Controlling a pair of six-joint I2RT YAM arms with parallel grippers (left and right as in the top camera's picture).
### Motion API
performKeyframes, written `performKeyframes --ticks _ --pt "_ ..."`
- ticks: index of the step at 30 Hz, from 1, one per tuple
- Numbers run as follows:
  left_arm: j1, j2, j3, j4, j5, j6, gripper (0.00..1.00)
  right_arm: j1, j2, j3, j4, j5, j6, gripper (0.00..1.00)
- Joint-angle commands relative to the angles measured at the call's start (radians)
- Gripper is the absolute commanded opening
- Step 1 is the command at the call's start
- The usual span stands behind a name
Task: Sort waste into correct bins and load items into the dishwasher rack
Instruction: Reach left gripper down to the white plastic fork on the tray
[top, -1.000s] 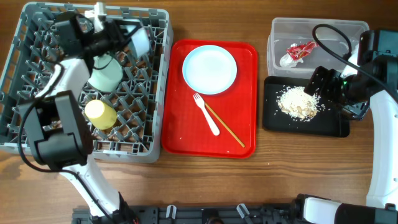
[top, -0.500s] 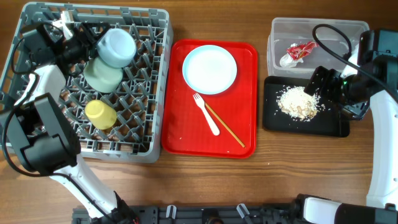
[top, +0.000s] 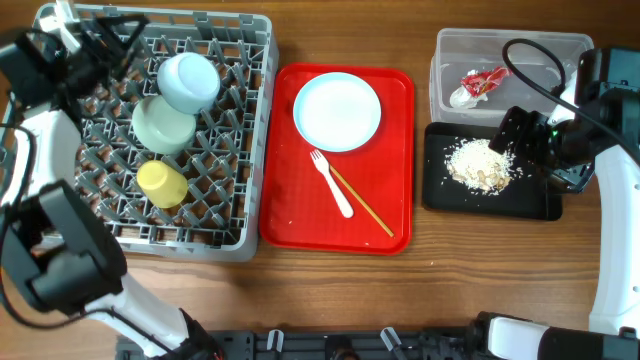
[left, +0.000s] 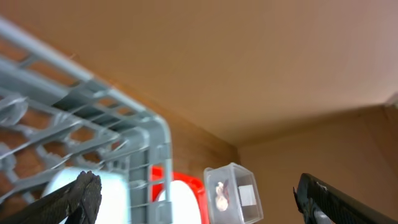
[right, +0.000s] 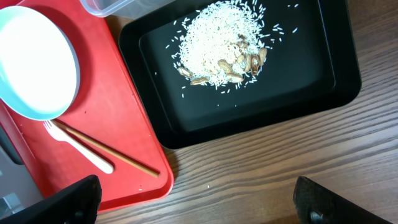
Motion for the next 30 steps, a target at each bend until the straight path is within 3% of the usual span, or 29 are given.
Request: performKeyframes --ticks 1,3,5,9,12,24,30 --pt "-0.015 -0.103 0.001 -0.024 0.008 0.016 1.0 -0.004 -0.019 0.016 0.0 0.014 -0.01 1.0" --pt "-0.038 -0.141 0.001 -0.076 -0.005 0.023 1.0 -0.004 -0.019 0.016 0.001 0.014 -0.011 1.0" --pt "-0.077 -0.183 0.001 -0.197 -0.072 0.105 1.0 -0.004 -0.019 0.016 0.003 0.014 -0.011 1.0" --pt "-0.193 -0.259 0.001 -0.485 -0.393 0.323 1.0 -0.004 -0.019 0.016 0.004 0.014 -0.011 1.0" --pt "-0.302 -0.295 0.001 -0.602 -0.583 0.383 1.0 -0.004 -0.019 0.016 0.003 0.014 -0.013 1.0" --pt "-0.754 -0.315 0.001 -0.797 -0.98 0.378 1.0 -0.004 -0.019 0.016 0.003 0.014 -0.014 0.99" --pt "-0.915 -0.307 -0.003 -0.915 -1.023 0.209 1.0 -0.004 -0.019 0.016 0.003 0.014 -0.015 1.0"
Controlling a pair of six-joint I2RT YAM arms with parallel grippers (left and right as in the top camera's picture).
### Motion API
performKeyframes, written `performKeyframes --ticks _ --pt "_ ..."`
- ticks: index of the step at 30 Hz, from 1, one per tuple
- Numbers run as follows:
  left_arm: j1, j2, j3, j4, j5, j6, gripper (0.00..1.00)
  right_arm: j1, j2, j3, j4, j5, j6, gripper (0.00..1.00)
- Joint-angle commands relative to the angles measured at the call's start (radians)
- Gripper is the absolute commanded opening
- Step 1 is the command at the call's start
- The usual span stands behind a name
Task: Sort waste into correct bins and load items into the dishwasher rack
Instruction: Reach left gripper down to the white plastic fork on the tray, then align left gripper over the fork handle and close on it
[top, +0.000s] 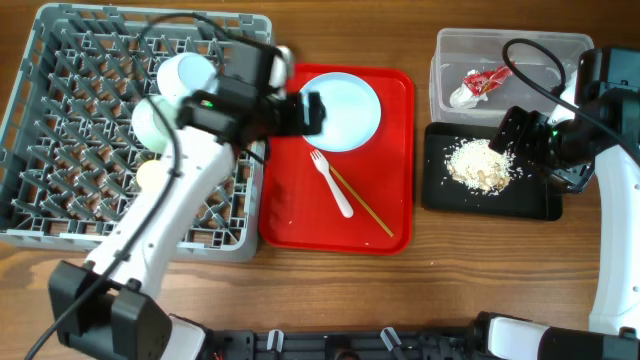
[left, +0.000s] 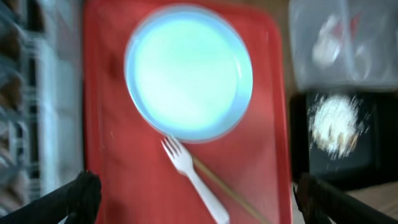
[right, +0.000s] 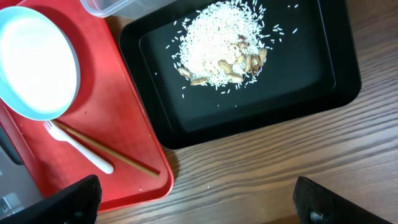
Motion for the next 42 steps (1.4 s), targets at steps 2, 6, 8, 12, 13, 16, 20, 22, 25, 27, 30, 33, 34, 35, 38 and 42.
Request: performKeyframes --ticks 2,6,8,12,13,16,20,22,25,27,30,33,34,35,38,42 --pt "-0.11 -0.007 -0.006 -0.055 -0.061 -0.113 1.0 -0.004 -0.018 0.016 -0.001 0.014 -0.014 1.0" --pt "-0.169 0.005 -0.04 -0.064 -0.063 -0.151 0.9 -0.004 -0.018 0.016 -0.003 0.014 -0.014 1.0" --pt "-0.193 0.024 -0.069 -0.065 -0.087 -0.234 0.91 -0.004 -0.018 0.016 -0.002 0.014 -0.014 1.0" --pt "-0.214 0.092 -0.116 -0.061 -0.103 -0.375 0.97 -0.004 -0.018 0.016 -0.007 0.014 -0.014 1.0" --pt "-0.216 0.105 -0.121 -0.058 -0.104 -0.388 0.97 -0.004 -0.018 0.016 -0.009 0.014 -0.013 1.0" --pt "-0.217 0.169 -0.126 -0.04 -0.108 -0.391 0.97 -0.004 -0.018 0.016 -0.01 0.014 -0.013 1.0" --pt "-0.217 0.246 -0.126 -0.018 -0.153 -0.391 0.96 -0.004 -0.018 0.016 -0.01 0.014 -0.014 1.0" --pt "-0.217 0.289 -0.126 -0.015 -0.201 -0.391 0.95 -0.004 -0.018 0.016 -0.01 0.014 -0.013 1.0" --pt "-0.217 0.314 -0.126 -0.01 -0.27 -0.391 0.93 -0.004 -0.018 0.016 -0.011 0.014 -0.012 1.0" --pt "-0.217 0.317 -0.126 -0.003 -0.279 -0.391 0.93 -0.004 -0.018 0.016 -0.011 0.014 -0.011 1.0" --pt "-0.217 0.32 -0.126 0.008 -0.278 -0.391 0.92 -0.004 -0.018 0.016 -0.013 0.014 -0.011 1.0" --pt "-0.217 0.324 -0.126 0.024 -0.278 -0.391 0.91 -0.004 -0.018 0.016 -0.019 0.014 -0.011 1.0" --pt "-0.217 0.327 -0.126 0.028 -0.278 -0.391 0.9 -0.004 -0.018 0.016 -0.021 0.014 -0.011 1.0" --pt "-0.217 0.33 -0.126 0.031 -0.279 -0.391 0.9 -0.004 -0.018 0.016 -0.021 0.014 -0.01 1.0" --pt "-0.217 0.348 -0.126 0.034 -0.278 -0.391 0.89 -0.004 -0.018 0.016 -0.023 0.014 -0.011 1.0" --pt "-0.217 0.364 -0.126 0.034 -0.279 -0.391 0.86 -0.004 -0.018 0.016 -0.026 0.014 -0.011 1.0"
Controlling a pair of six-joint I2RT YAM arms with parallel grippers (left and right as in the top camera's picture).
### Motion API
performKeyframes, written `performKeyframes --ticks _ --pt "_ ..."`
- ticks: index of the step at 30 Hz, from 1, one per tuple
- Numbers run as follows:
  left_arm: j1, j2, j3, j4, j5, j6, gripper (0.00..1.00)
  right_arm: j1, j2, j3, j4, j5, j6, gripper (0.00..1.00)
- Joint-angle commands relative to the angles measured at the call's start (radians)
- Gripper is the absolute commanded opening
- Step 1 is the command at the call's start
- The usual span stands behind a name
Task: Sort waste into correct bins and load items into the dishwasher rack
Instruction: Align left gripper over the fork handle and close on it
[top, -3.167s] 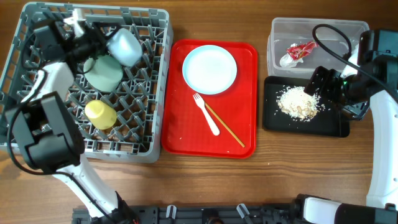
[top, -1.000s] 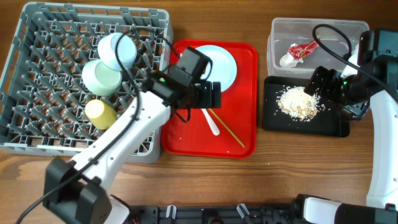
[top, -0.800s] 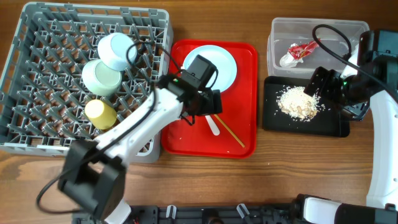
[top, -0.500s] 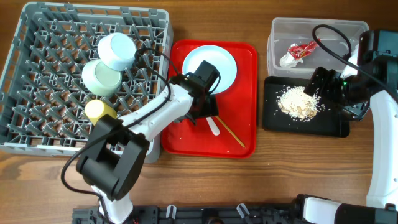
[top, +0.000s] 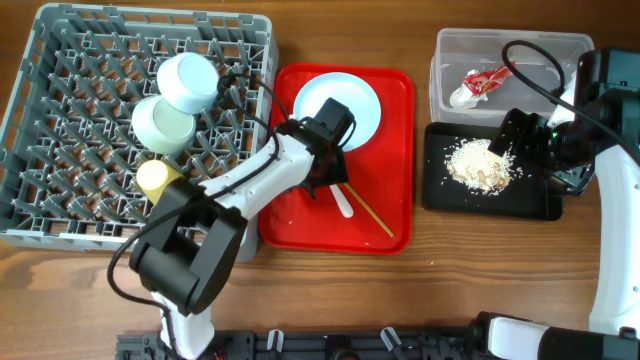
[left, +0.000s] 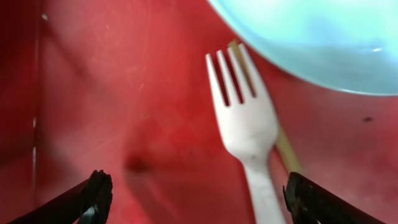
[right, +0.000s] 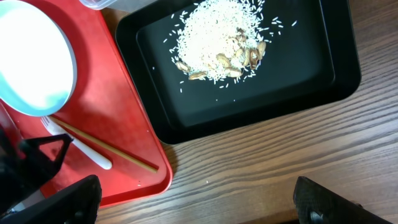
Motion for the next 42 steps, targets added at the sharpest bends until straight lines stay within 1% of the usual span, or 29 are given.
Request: performKeyframes --ticks 1,4,5,8,12,14,15,20,28,30,42 --pt "-0.003 0.028 -0.007 0.002 -0.022 -0.017 0.85 -0.004 -0.018 0.016 -0.007 0.014 -0.011 1.0" --pt "-0.003 0.028 -0.007 -0.002 -0.03 -0.017 0.8 -0.004 -0.018 0.016 -0.007 0.014 -0.011 1.0" --pt "-0.003 0.028 -0.007 -0.006 -0.038 -0.017 0.77 -0.004 -0.018 0.016 -0.007 0.014 -0.011 1.0" --pt "-0.003 0.028 -0.008 -0.017 -0.04 -0.016 0.75 -0.004 -0.018 0.016 -0.008 0.014 -0.012 1.0" --pt "-0.003 0.028 -0.008 -0.007 -0.04 -0.017 0.67 -0.004 -0.018 0.016 -0.008 0.014 -0.011 1.0" --pt "-0.003 0.028 -0.008 0.003 -0.04 -0.018 0.6 -0.004 -0.018 0.016 -0.008 0.014 -0.011 1.0" --pt "-0.003 0.028 -0.008 0.004 -0.04 -0.021 0.58 -0.004 -0.018 0.016 -0.008 0.014 -0.011 1.0" --pt "-0.003 0.029 -0.008 0.006 -0.04 -0.071 0.58 -0.004 -0.018 0.016 -0.009 0.014 -0.011 1.0" --pt "-0.003 0.029 -0.015 0.041 -0.04 -0.077 0.57 -0.004 -0.018 0.016 -0.009 0.014 -0.011 1.0" --pt "-0.003 0.029 -0.019 0.039 -0.045 -0.098 0.57 -0.004 -0.018 0.016 -0.009 0.014 -0.011 1.0" --pt "-0.003 0.029 -0.021 0.017 -0.093 -0.1 0.56 -0.004 -0.018 0.016 -0.012 0.014 -0.013 1.0"
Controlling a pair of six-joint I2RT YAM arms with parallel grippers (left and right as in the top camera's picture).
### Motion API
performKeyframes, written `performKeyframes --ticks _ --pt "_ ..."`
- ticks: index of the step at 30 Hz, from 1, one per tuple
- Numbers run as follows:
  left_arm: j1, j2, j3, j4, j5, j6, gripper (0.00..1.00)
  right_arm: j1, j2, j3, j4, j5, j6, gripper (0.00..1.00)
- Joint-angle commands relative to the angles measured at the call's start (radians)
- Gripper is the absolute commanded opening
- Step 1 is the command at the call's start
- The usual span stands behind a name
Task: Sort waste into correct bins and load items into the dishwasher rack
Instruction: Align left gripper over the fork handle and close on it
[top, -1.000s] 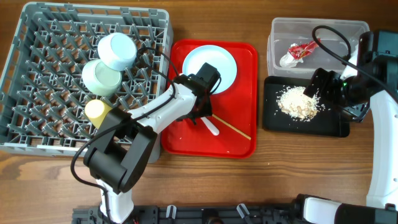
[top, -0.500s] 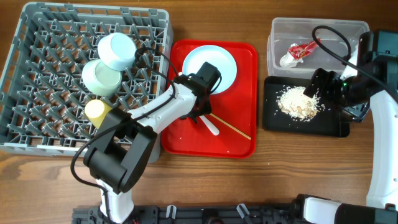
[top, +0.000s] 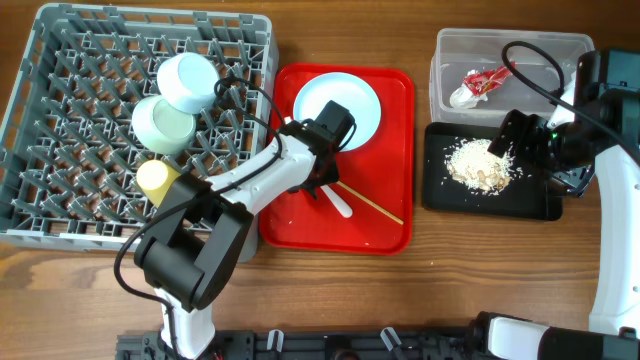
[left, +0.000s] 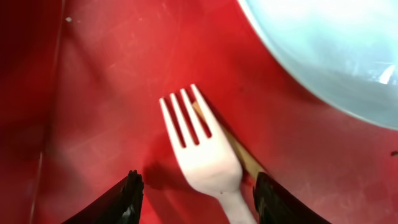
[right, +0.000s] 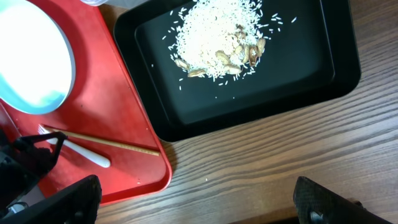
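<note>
A white plastic fork (top: 338, 202) lies on the red tray (top: 290, 215) beside a wooden chopstick (top: 372, 206), just below the pale blue plate (top: 338, 108). My left gripper (top: 323, 183) is low over the fork's head. In the left wrist view the fork (left: 205, 158) lies between the two black fingers (left: 132, 198); they are apart from it on both sides, so the left gripper (left: 198, 190) is open. The chopstick (left: 249, 158) runs under the fork. My right gripper (right: 199, 202) hangs wide open above the black tray (right: 336, 74) and holds nothing.
The grey dishwasher rack (top: 60, 150) at the left holds a pale blue cup (top: 188, 80), a pale green cup (top: 163, 122) and a yellow cup (top: 160, 180). A clear bin (top: 450, 50) with a red wrapper (top: 483, 80) stands at the back right. Rice and peanuts (top: 480, 165) lie in the black tray.
My left gripper's fingers stand much closer together, on either side of the fork's neck. The fork and chopstick have shifted; the chopstick lies at a flatter angle. The right arm has barely moved.
My left gripper was open at the far left corner of the rack. Then it was over the tray near the plate, then low over the fork with its fingers wide apart. Now the fingers bracket the fork closely. The right gripper has stayed open above the black tray throughout.
</note>
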Motion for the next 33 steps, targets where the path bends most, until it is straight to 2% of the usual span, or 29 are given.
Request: performKeyframes --ticks 1,18,26,33 --pt "-0.003 0.011 -0.013 -0.004 -0.04 -0.024 0.56 -0.004 -0.018 0.016 -0.002 0.014 -0.013 1.0" --pt "0.0 0.011 -0.077 0.077 -0.041 -0.069 0.53 -0.004 -0.018 0.016 -0.003 0.014 -0.012 1.0" --pt "0.02 0.011 -0.077 0.111 -0.041 -0.068 0.27 -0.004 -0.018 0.016 -0.006 0.014 -0.013 1.0" --pt "0.026 0.011 -0.077 0.114 -0.051 -0.068 0.26 -0.004 -0.018 0.016 -0.006 0.014 -0.013 1.0"
